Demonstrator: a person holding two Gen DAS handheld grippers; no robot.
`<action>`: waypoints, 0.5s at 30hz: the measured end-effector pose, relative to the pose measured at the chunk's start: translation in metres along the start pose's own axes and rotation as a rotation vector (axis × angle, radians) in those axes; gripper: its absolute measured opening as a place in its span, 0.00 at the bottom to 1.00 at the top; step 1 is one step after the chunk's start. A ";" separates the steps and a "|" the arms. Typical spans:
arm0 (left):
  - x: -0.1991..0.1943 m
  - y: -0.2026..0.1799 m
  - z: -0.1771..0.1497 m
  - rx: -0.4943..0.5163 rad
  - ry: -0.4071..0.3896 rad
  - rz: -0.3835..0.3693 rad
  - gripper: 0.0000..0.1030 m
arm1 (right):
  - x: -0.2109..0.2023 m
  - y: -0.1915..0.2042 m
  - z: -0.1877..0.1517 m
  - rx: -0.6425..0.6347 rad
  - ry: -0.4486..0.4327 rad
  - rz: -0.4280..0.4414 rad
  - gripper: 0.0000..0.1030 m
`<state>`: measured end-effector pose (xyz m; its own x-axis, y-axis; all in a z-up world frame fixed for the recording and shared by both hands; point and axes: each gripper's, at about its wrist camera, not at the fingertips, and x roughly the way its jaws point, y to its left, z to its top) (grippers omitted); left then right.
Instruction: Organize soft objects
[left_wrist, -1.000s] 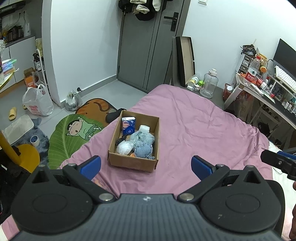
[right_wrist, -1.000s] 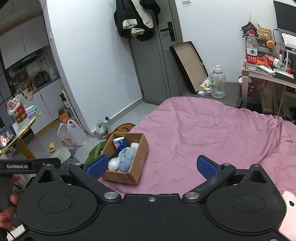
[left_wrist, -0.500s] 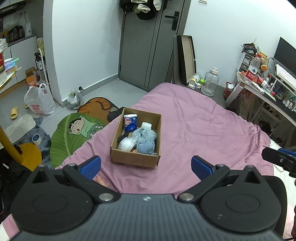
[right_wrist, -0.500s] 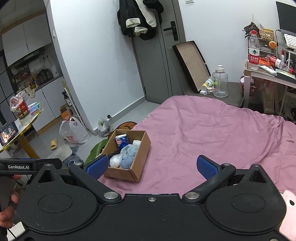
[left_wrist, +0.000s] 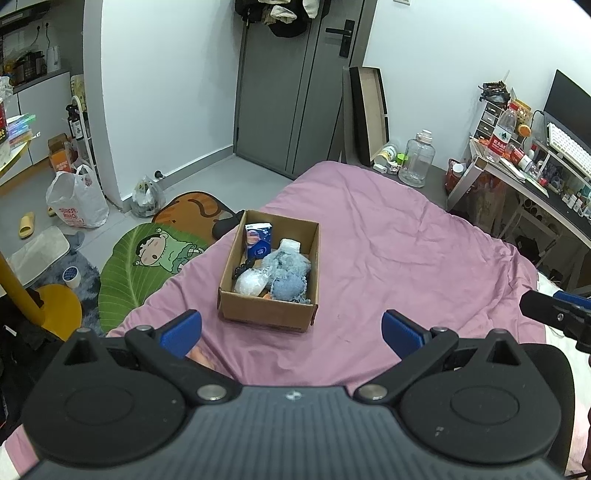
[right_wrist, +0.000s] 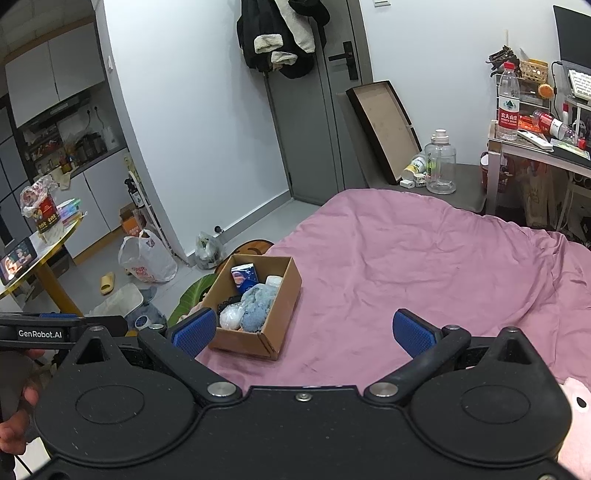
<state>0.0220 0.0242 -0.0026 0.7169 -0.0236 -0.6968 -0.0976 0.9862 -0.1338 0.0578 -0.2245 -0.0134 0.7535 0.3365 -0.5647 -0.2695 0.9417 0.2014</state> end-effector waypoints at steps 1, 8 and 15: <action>0.000 0.000 0.000 0.000 0.000 0.000 1.00 | 0.000 0.000 0.000 -0.001 0.001 -0.002 1.00; 0.000 -0.001 0.000 0.004 -0.002 0.000 1.00 | 0.000 0.000 0.000 -0.005 0.000 -0.002 1.00; 0.000 0.001 0.001 0.003 -0.004 0.001 1.00 | 0.001 0.002 -0.001 -0.013 0.006 0.000 1.00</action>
<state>0.0225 0.0253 -0.0023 0.7193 -0.0224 -0.6943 -0.0961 0.9867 -0.1314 0.0573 -0.2223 -0.0140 0.7502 0.3362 -0.5694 -0.2771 0.9417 0.1910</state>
